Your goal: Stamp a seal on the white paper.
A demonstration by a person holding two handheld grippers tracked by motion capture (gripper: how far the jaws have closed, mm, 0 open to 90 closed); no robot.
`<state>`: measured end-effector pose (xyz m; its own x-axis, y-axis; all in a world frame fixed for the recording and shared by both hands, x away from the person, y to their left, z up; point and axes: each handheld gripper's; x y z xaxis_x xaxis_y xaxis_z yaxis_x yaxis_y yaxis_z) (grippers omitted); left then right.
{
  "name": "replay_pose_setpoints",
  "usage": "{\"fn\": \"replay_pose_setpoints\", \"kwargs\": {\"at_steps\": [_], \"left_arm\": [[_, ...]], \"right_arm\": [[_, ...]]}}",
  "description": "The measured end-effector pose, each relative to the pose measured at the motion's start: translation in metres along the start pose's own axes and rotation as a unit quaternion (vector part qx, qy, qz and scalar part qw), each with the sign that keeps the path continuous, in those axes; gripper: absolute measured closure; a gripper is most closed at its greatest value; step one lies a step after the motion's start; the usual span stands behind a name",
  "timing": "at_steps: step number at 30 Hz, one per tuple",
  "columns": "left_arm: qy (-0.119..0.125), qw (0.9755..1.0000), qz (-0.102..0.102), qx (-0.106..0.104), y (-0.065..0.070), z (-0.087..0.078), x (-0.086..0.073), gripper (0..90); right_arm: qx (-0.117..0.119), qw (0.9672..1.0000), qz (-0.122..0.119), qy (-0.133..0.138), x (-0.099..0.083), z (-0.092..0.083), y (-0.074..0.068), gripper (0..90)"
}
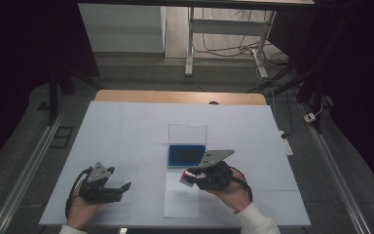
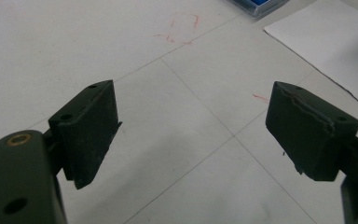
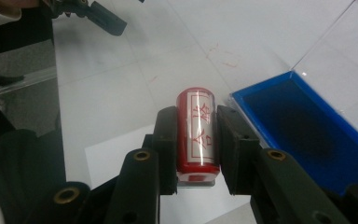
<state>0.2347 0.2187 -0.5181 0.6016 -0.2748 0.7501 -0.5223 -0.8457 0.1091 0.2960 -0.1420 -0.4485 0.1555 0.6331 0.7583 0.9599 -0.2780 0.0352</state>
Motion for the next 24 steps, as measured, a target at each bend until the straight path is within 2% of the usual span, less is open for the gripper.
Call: {"fn": "replay_pose_setpoints", "kwargs": {"at_steps": [24], "left_arm": [[-0.004, 1.0000, 0.002, 0.001, -0.001, 0.002, 0.000, 17.3]], "right_arm": [[0.005, 0.9988, -0.020, -0.044, -0.008, 0.030, -0.012, 69.3]]}}
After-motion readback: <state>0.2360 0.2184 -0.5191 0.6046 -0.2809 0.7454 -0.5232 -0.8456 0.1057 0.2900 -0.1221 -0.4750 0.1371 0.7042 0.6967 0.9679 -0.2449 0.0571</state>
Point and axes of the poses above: each handheld gripper's, and its own axes: z roughly forward along the jaws, x roughly out of its top, y roughly to its right, and after that the axes turned 4 degrees about -z, right-handed
